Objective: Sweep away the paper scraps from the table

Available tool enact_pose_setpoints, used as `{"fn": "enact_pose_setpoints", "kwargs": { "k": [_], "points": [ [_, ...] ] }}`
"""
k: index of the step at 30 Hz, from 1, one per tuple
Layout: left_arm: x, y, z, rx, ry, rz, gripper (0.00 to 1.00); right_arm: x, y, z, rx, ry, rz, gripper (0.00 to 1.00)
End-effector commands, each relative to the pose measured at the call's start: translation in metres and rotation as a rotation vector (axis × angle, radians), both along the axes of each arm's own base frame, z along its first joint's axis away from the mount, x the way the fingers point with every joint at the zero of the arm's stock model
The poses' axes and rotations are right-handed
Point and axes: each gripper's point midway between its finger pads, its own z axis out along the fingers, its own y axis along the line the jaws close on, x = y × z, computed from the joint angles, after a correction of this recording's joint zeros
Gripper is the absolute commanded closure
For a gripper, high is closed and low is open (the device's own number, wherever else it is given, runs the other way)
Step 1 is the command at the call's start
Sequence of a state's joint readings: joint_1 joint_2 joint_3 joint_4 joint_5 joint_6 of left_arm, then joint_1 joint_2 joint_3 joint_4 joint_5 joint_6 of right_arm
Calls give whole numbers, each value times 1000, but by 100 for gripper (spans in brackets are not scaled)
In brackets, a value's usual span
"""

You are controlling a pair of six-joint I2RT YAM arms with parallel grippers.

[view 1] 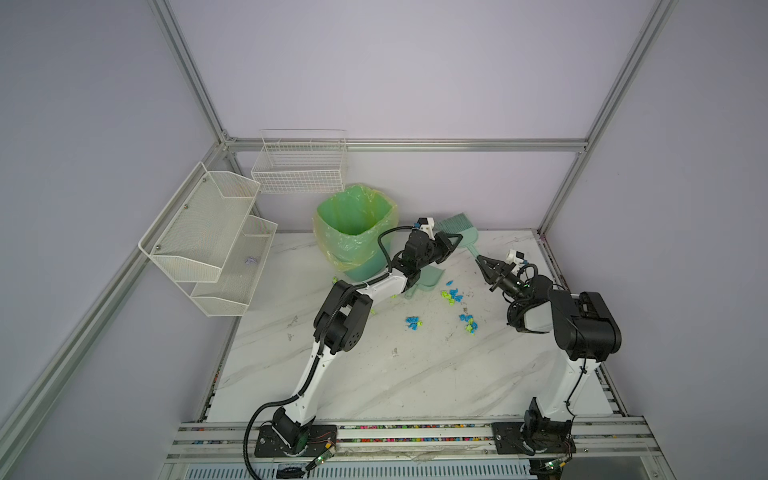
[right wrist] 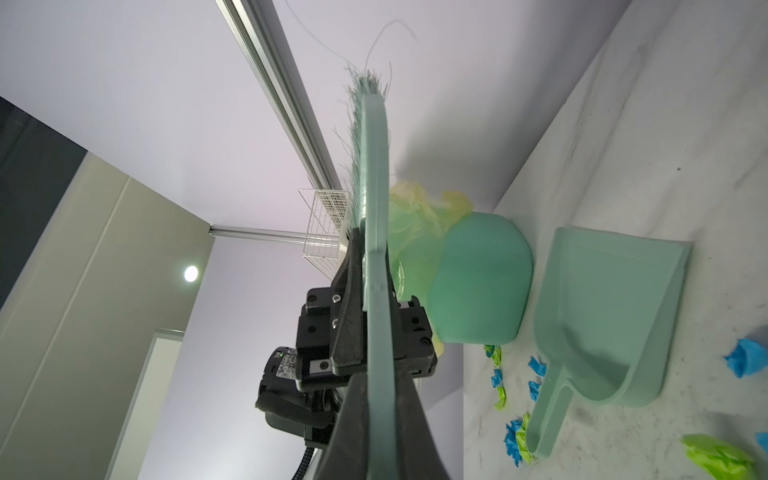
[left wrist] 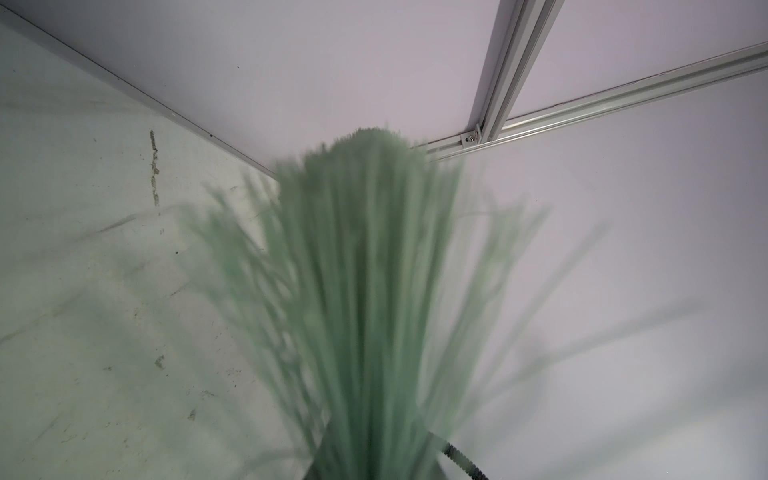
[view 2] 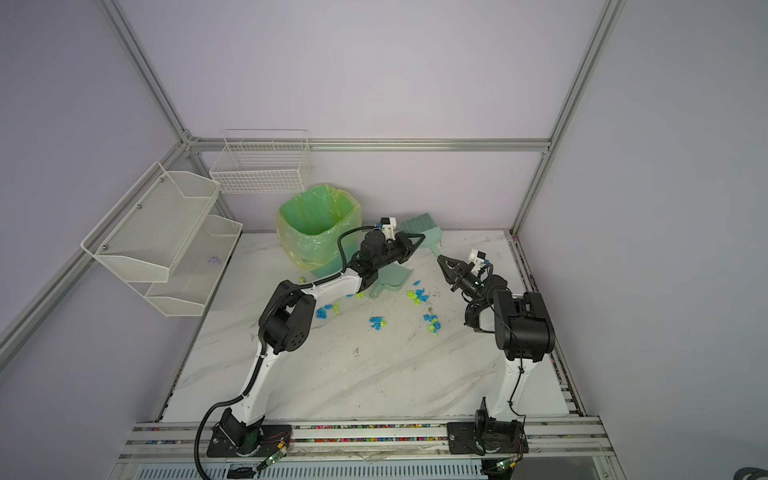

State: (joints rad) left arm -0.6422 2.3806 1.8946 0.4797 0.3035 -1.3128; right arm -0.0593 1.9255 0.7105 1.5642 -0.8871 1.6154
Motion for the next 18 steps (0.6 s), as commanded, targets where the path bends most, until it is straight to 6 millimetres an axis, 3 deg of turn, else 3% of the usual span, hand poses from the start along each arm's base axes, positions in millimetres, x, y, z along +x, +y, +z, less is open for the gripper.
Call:
{"fn": "enact_pose_setpoints", "kwargs": {
  "k": [1,3,7,12,18],
  "points": [
    [-11,-9,39,-13,-100,-44,96,-14,5,54,-11,-209,15,100],
    [-12,-8,41,-14,-102,-48,79,-16,6,58,-18,-208,19,100],
    [-19,-2,45,7,-108,-48,33,-20,2,70,-22,-215,13,100],
    [-33,10,57,-6,-104,-50,1,-20,-8,78,-67,-201,-14,100],
    [-68,18,71,2,-103,-115,0,-18,-20,79,-213,-148,-57,100]
  ]
}}
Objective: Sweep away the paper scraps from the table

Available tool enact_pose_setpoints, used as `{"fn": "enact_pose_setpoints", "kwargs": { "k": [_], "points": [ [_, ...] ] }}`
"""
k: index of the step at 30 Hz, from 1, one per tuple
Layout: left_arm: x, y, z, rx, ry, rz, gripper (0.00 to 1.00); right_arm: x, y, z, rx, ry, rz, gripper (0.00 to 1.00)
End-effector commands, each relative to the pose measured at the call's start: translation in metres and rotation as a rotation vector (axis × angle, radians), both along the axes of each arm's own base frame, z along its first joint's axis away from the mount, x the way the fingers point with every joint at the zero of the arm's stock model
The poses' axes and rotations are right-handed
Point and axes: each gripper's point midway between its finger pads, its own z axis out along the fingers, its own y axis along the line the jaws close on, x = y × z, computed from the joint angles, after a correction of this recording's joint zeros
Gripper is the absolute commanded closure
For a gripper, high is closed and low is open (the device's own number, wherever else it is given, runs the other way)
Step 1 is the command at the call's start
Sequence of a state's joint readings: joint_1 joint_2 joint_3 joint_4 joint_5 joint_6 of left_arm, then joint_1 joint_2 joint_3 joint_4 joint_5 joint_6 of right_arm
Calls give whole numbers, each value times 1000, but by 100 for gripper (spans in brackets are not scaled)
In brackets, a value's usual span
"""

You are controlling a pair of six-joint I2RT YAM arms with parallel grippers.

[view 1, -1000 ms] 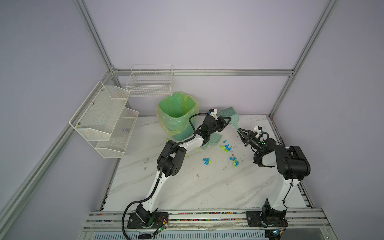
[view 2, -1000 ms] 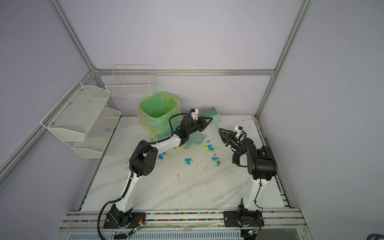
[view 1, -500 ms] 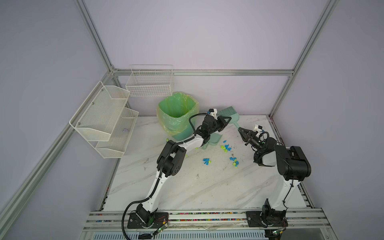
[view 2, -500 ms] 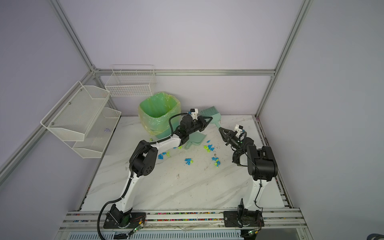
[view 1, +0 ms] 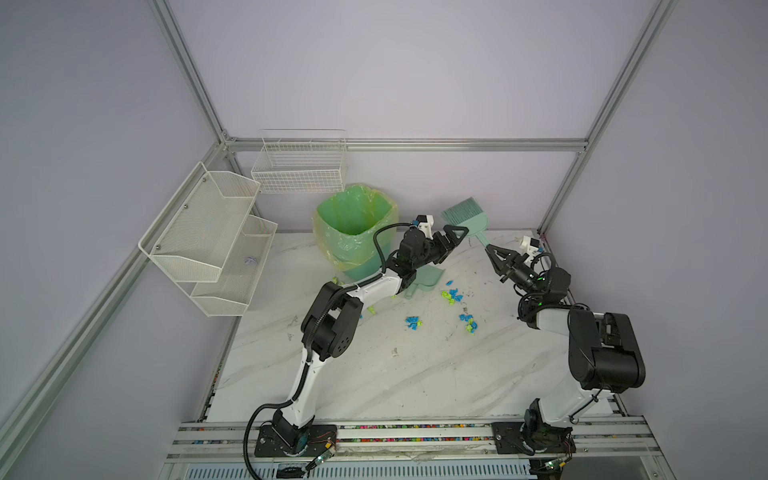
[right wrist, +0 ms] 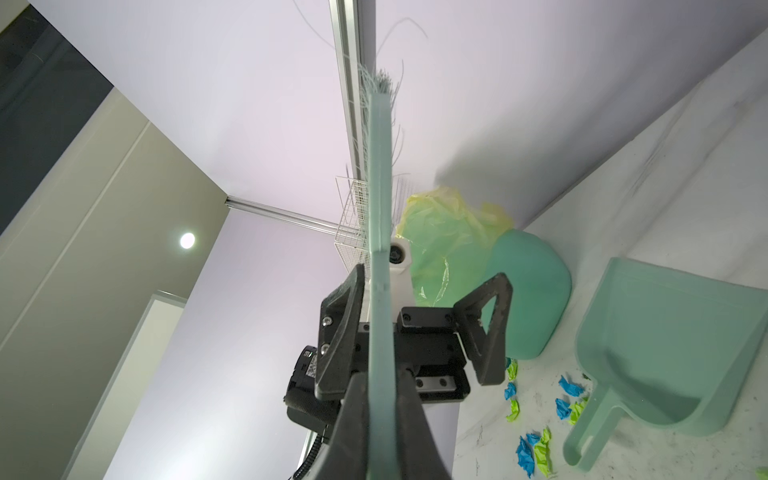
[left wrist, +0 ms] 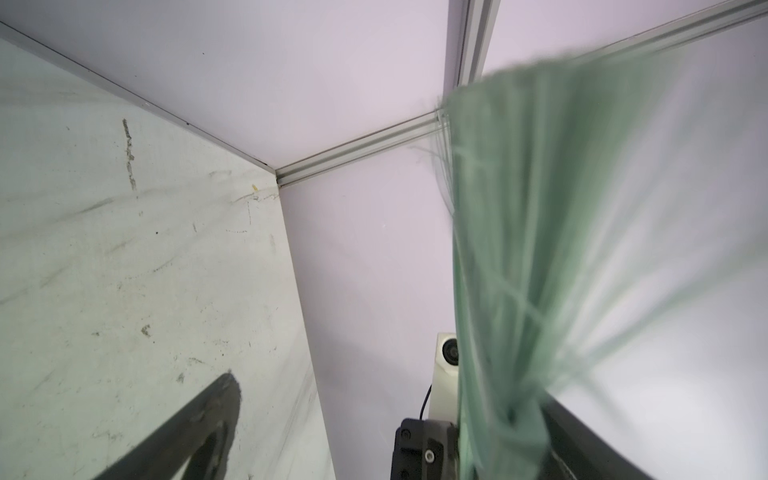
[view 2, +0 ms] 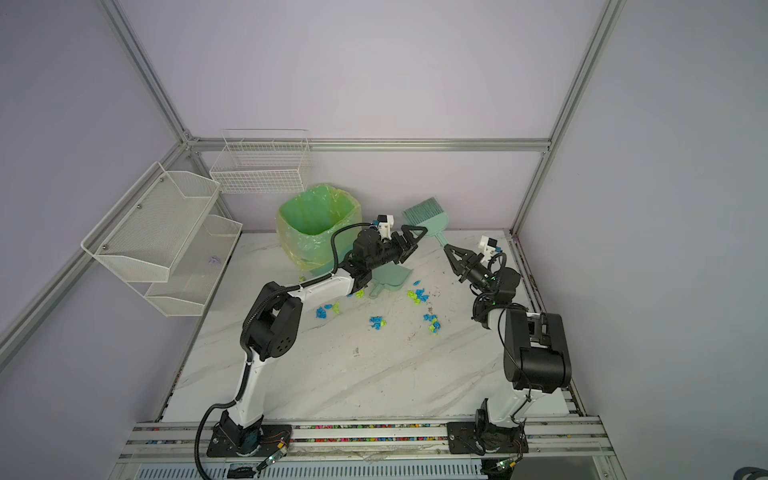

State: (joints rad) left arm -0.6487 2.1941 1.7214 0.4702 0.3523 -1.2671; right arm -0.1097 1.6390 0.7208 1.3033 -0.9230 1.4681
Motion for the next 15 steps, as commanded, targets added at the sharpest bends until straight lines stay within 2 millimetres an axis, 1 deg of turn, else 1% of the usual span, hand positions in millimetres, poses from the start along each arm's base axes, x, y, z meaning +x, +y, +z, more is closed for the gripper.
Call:
{"fn": "enact_pose_setpoints", "kwargs": {
  "k": [1,2,5,6,8,10,11,12,13,15],
  "points": [
    [-35,7,32,-5,-57,-70,0,3,-7,7,-144,-1,-38,100],
    [-41,9,30,16,-55,-81,0,4,-11,5,-190,17,-59,100],
    [-59,21,15,112,-44,-95,0,5,-21,3,-331,50,-131,100],
    [-64,25,7,158,-37,-99,0,4,-23,6,-360,45,-150,100],
    [-74,36,-5,275,-32,-101,0,1,-27,10,-378,48,-167,100],
    [-81,51,-17,414,-32,-94,0,0,-28,9,-381,58,-169,100],
    [-83,56,-19,465,-39,-95,1,0,-29,7,-386,67,-171,100],
    [-86,65,-25,531,-27,-93,0,-3,-29,13,-397,55,-177,100],
    [-89,72,-27,584,-27,-99,0,-5,-30,15,-411,57,-184,100],
    [-94,85,-28,669,-34,-112,0,-5,-35,10,-456,82,-210,100]
  ]
}}
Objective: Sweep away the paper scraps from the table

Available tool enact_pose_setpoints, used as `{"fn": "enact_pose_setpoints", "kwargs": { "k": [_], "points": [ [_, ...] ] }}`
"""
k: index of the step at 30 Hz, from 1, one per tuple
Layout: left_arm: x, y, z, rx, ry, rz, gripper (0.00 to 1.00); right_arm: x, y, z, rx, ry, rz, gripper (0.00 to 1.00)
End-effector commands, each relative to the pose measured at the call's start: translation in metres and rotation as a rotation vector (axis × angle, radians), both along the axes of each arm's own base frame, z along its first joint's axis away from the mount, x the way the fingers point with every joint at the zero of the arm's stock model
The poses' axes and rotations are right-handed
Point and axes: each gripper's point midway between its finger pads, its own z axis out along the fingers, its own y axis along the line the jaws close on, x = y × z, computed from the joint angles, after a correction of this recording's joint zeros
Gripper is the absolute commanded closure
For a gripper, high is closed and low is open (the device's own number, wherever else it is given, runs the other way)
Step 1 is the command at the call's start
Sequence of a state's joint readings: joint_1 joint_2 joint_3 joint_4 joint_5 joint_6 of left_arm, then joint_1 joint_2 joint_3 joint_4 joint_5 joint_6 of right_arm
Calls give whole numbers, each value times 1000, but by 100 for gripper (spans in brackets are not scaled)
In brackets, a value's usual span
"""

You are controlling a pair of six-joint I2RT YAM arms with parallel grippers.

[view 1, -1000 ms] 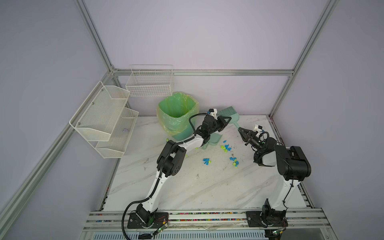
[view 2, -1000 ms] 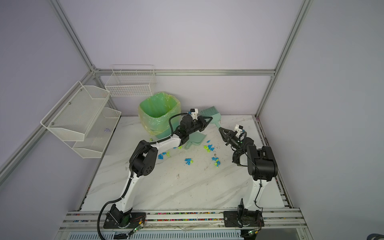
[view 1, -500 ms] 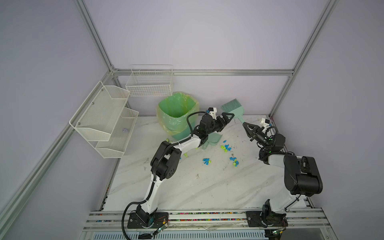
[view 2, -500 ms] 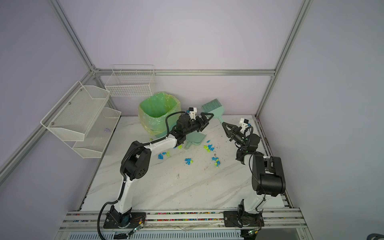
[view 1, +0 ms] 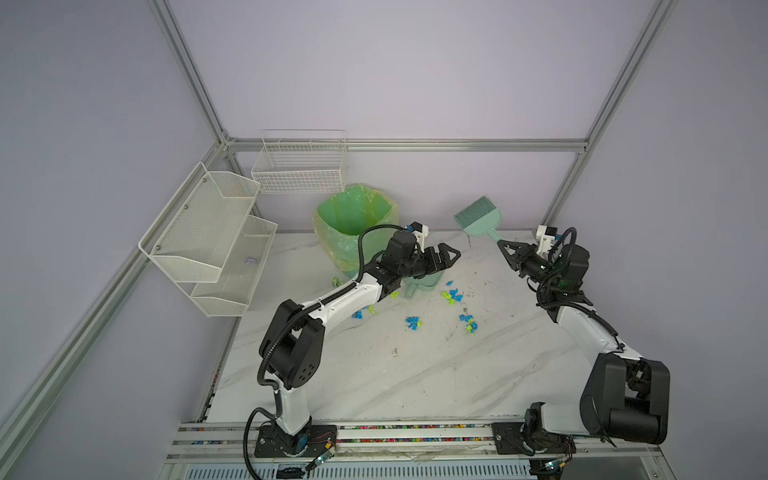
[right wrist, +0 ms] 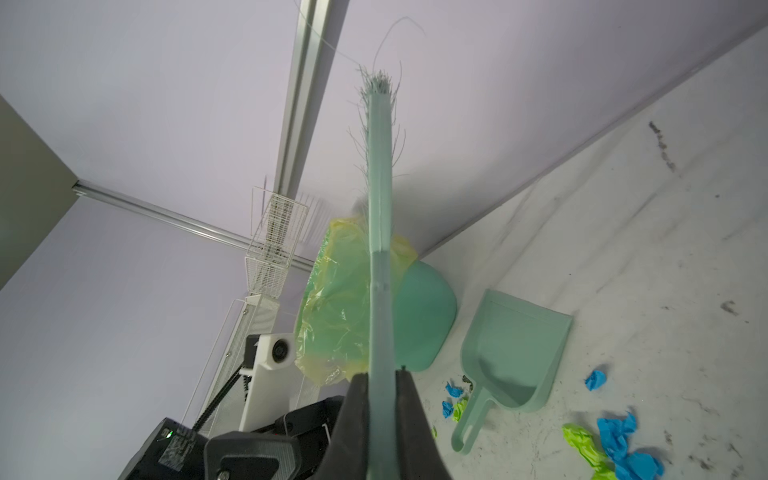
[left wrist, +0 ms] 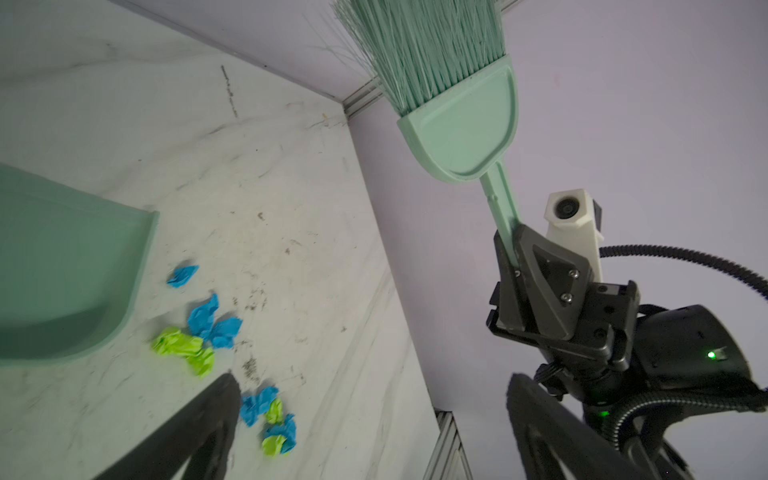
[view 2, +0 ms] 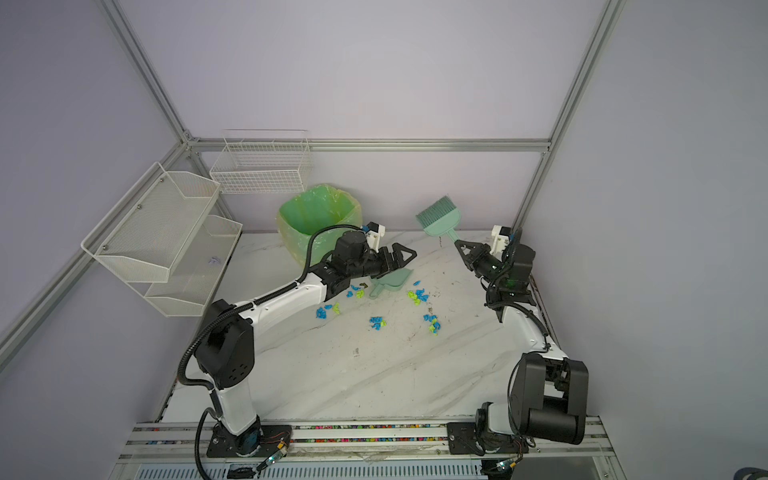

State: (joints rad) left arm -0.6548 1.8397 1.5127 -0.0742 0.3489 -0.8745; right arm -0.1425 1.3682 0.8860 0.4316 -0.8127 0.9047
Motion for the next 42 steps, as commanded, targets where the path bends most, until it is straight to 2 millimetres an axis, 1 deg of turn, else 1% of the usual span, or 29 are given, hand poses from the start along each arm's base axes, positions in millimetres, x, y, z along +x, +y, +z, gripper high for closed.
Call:
{"fn": "enact_pose_setpoints", "kwargs": {
  "k": [1,6,8,10,12,14,17,19,21,23,25,26,28,31,36,42],
  "points": [
    [-17,36,-16,262,-17,-40,0,-5,-11,-5,-115,32,-54,100],
    [-29,56,-22,401,-42,-91,0,-14,-24,-12,-242,83,-122,100],
    [-32,64,-26,469,-48,-107,0,-20,-30,-13,-298,110,-147,100],
    [-33,75,-34,559,-58,-123,0,-26,-40,-15,-367,155,-191,100],
    [-30,89,-45,646,-53,-121,0,-33,-51,-16,-435,195,-235,100],
    [-25,101,-55,695,-35,-127,0,-43,-57,-13,-483,213,-259,100],
    [-16,114,-64,711,0,-125,0,-58,-60,-2,-504,204,-287,100],
    [-7,121,-69,719,12,-114,0,-66,-58,4,-495,190,-294,100],
    [1,126,-77,729,29,-105,4,-71,-57,6,-490,186,-293,100],
    [4,124,-86,723,55,-120,11,-72,-55,5,-493,188,-281,100],
    [6,119,-92,716,68,-145,18,-71,-54,3,-512,193,-263,100],
    [8,118,-95,716,73,-144,19,-70,-54,3,-522,192,-256,100],
    [11,114,-96,716,77,-142,21,-69,-53,3,-540,187,-239,100],
    [16,112,-95,730,70,-144,28,-70,-52,5,-558,185,-220,100],
    [20,112,-98,792,67,-136,31,-76,-49,5,-577,172,-204,100],
    [23,96,-107,827,62,-152,37,-73,-47,7,-570,155,-190,100]
  ]
}}
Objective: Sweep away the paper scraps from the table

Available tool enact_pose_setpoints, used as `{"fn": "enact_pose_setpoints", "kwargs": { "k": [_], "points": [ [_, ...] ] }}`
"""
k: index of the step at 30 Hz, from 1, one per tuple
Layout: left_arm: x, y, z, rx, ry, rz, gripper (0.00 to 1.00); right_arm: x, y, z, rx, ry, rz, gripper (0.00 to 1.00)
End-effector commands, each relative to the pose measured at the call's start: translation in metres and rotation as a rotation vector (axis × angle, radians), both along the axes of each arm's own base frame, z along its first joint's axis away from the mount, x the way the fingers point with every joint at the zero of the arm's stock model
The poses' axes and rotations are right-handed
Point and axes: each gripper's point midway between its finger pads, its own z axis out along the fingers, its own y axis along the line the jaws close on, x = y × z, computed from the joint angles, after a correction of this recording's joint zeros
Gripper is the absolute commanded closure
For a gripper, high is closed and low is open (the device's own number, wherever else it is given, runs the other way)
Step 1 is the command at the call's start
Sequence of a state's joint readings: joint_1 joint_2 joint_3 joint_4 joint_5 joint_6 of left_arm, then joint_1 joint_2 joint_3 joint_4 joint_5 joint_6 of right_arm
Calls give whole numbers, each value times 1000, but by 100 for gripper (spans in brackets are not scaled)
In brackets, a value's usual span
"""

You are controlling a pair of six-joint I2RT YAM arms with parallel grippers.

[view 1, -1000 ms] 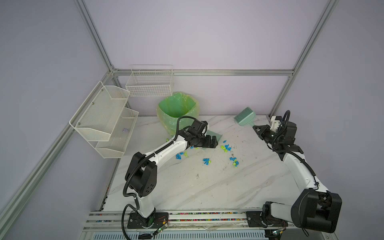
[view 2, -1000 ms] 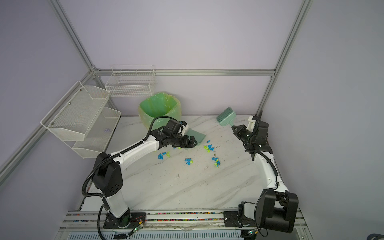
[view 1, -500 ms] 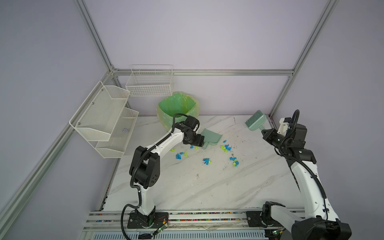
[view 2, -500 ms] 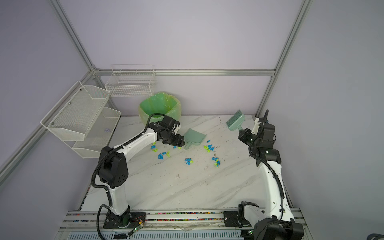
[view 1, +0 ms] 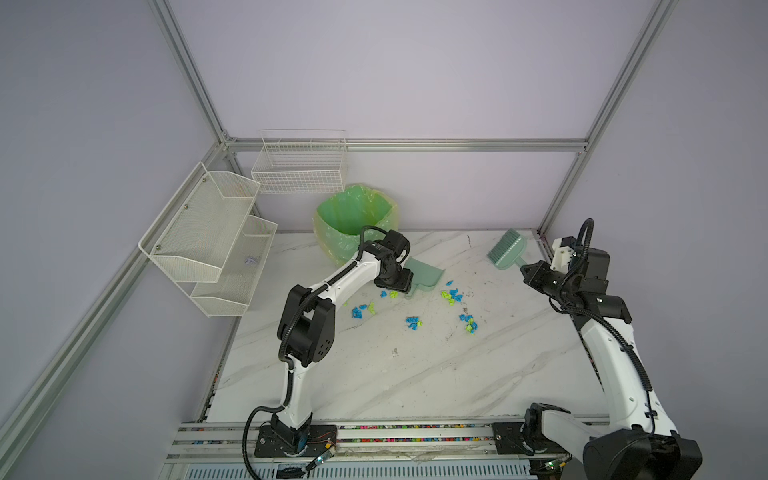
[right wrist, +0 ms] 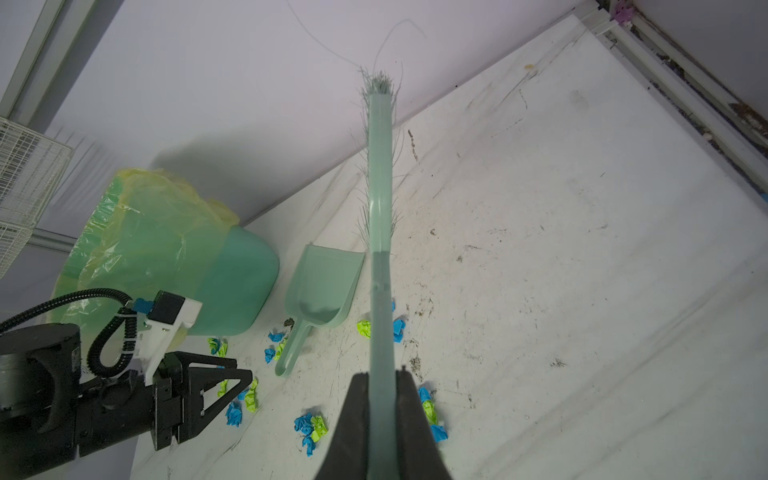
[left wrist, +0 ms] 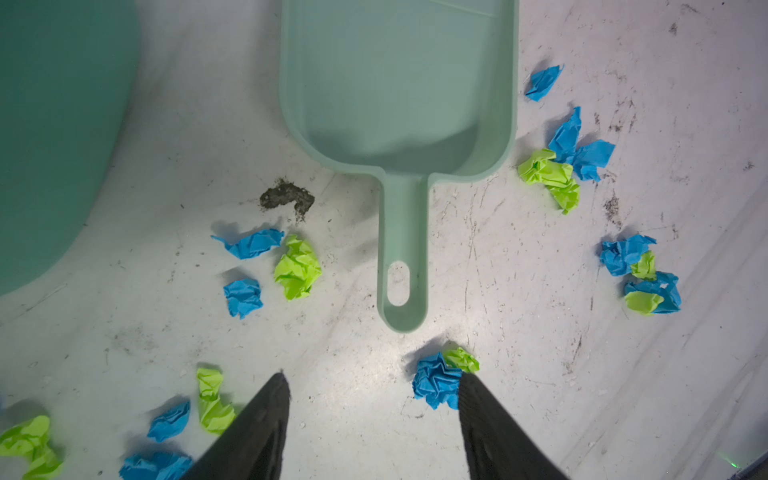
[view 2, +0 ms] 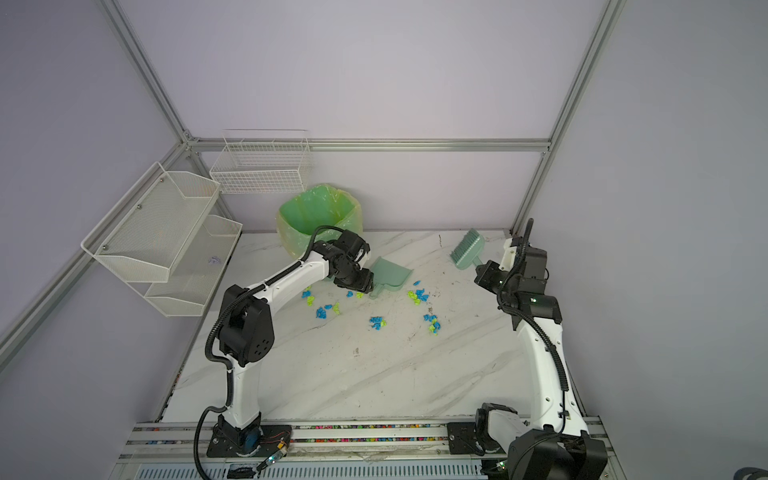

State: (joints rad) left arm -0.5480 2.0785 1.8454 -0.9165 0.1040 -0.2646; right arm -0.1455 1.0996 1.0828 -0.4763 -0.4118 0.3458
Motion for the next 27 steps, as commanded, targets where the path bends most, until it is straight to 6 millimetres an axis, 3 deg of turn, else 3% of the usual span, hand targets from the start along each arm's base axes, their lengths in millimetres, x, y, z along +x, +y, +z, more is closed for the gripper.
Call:
{"fn": "enact_pose_setpoints", "kwargs": {
  "k": [1,8,16,27],
  "points": [
    [12,-17,22,0,-69,-36,39,1,3,16,-18,-46,29,100],
    [23,-17,6,60,-45,-32,51,1,3,16,-15,-53,33,100],
    [25,-16,-14,91,-21,-24,54,-3,3,17,-13,-60,25,100],
    [26,-23,-18,66,-3,-32,58,-2,5,16,-4,-64,32,100]
  ]
}}
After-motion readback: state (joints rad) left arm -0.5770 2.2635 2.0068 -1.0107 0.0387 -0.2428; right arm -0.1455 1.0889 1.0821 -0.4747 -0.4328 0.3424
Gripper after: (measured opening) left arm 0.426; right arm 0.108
